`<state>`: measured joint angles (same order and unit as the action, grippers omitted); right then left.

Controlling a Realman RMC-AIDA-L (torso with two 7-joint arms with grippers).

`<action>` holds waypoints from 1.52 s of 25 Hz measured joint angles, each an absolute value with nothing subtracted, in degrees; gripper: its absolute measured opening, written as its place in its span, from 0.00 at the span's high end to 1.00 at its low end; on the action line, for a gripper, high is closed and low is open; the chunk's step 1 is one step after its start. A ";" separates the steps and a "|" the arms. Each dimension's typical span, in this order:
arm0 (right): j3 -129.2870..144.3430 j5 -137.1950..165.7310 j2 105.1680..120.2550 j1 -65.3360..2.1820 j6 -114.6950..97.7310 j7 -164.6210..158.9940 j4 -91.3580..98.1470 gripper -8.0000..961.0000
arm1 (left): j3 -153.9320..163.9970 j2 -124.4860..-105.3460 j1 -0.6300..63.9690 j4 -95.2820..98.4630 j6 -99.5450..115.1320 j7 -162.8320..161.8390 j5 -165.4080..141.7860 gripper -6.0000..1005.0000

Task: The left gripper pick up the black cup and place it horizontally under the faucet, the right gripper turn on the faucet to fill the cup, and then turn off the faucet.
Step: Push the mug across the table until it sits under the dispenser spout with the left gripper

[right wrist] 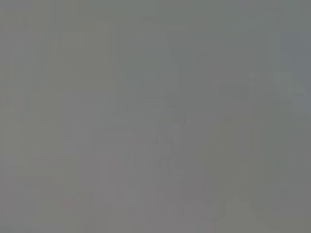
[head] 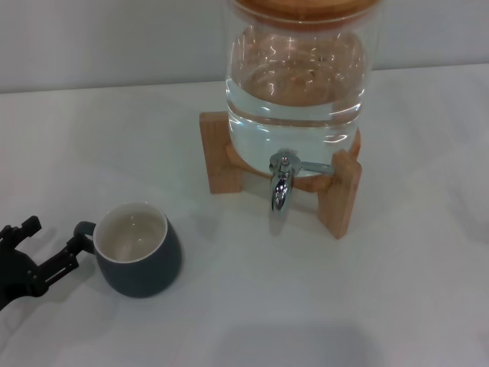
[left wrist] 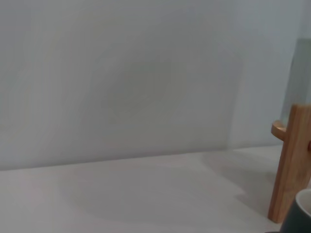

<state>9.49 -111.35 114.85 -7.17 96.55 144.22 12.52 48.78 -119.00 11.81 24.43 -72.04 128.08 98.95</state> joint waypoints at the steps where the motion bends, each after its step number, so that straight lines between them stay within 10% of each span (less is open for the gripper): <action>1: 9.50 -111.35 114.85 -7.19 96.56 144.23 12.50 0.20 | 48.78 -119.00 11.99 24.43 -71.90 128.06 98.71 0.12; 25: 9.49 -111.37 114.87 -7.60 96.27 144.23 12.10 0.20 | 48.78 -119.00 15.88 23.34 -68.89 128.63 96.39 0.17; 38: 9.49 -111.53 114.87 -7.83 96.11 144.23 12.12 0.20 | 48.80 -119.18 16.32 22.71 -70.43 131.38 96.38 0.52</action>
